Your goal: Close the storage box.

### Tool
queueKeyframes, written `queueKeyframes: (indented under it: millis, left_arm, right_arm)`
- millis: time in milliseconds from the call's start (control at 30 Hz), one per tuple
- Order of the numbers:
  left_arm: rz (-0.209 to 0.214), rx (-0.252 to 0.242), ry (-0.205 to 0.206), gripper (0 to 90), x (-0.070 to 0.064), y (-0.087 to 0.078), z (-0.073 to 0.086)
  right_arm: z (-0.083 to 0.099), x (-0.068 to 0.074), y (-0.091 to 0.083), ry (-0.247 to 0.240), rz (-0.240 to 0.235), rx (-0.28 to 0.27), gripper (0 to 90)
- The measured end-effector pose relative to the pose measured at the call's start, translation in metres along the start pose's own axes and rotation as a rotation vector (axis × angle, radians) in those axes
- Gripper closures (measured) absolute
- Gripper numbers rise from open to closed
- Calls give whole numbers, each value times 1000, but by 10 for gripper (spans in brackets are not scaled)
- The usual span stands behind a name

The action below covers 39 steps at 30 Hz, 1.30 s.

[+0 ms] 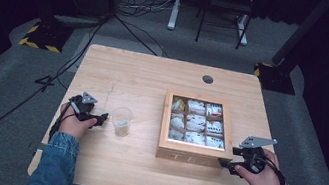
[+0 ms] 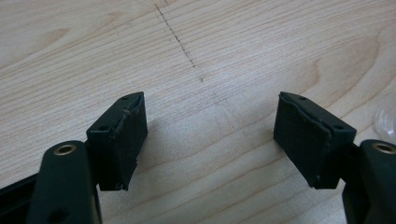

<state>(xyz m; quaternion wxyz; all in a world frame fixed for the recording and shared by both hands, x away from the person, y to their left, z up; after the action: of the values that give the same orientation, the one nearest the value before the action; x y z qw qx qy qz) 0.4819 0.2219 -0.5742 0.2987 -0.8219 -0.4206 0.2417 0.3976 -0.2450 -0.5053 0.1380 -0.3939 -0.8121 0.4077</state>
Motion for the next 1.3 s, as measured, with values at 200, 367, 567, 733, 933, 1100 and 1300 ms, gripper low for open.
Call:
queueKeyframes:
  millis: [200,367,567,733,933,1100,1300]
  left_arm:
    - [2,-1,-2,265,-1,0,0]
    - [0,0,1,265,-3,-2,3]
    - [8,-1,5,265,-10,-6,8]
    - [15,3,16,264,-14,-7,11]
    - [23,16,15,201,-16,-9,14]
    - [31,23,22,147,-17,-8,15]
    - [31,22,26,146,-15,-9,15]
  right_arm:
    - [-6,0,-4,3,-2,-41,239]
    - [-16,-3,-9,11,10,-96,222]
    - [-33,-5,-12,13,-10,-177,192]
    - [-44,-13,-15,10,-26,-224,168]
    - [-51,-36,-17,54,-9,-255,166]
    - [-54,-57,-14,103,18,-262,167]
    - [-49,-82,-7,163,46,-253,167]
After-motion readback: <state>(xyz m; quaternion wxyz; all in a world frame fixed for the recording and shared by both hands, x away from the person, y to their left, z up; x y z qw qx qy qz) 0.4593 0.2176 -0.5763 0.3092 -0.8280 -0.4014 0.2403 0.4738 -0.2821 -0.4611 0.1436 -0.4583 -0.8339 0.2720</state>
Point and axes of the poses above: each handheld gripper's, and its own axes: y roughly forward along the jaws, z roughly out of its underside, x roughly to its left, the point moved 10 cm from there along y, roughly forward along the jaws, and after that the axes turned 10 degrees about z, right-handed, at the moved point
